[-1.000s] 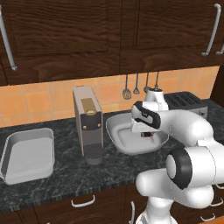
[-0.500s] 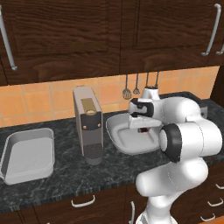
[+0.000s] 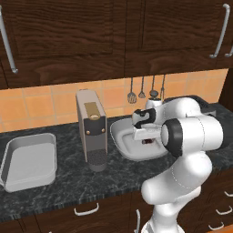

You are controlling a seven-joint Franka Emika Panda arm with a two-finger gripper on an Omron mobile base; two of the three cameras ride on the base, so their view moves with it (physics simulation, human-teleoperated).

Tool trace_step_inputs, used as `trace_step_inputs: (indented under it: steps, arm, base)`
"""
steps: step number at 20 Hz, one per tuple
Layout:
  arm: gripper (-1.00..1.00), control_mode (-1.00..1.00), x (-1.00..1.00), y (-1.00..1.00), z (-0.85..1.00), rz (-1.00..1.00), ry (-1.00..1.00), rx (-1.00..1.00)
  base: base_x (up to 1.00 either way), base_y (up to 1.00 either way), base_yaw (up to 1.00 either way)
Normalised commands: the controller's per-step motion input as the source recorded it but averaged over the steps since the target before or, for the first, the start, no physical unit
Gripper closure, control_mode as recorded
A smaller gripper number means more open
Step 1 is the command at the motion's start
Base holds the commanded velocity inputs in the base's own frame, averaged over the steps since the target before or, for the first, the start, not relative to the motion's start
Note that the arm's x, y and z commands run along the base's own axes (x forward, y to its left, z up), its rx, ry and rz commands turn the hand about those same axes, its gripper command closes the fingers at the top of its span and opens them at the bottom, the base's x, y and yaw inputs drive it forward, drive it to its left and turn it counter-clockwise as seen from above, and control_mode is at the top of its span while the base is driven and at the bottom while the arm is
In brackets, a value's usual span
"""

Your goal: Place one potato and one fish in each tupperware on the nearby counter, to pack two identical lunches.

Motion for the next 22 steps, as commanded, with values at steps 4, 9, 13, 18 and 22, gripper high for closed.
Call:
trace_step_inputs:
  steps: [4, 9, 13, 18, 22]
  arm:
    - [-1.00, -1.00, 0.00, 0.08, 0.04, 0.00, 0.00, -0.01]
    - [-1.00, -1.00, 0.00, 0.13, 0.33, 0.00, 0.00, -0.07]
    - [-1.00, -1.00, -0.04, 0.05, 0.53, 0.00, -0.01, -0.03]
    - [-1.00, -1.00, -0.71, 0.00, 0.14, 0.00, 0.00, 0.00]
    - [-1.00, -1.00, -1.00, -0.02, 0.05, 0.00, 0.00, 0.00]
  base:
    - [0.00, 0.00, 0.00]
    - [0.00, 0.00, 0.00]
    - [0.00, 0.00, 0.00]
    - [0.00, 0.00, 0.00]
    - [0.00, 0.00, 0.00]
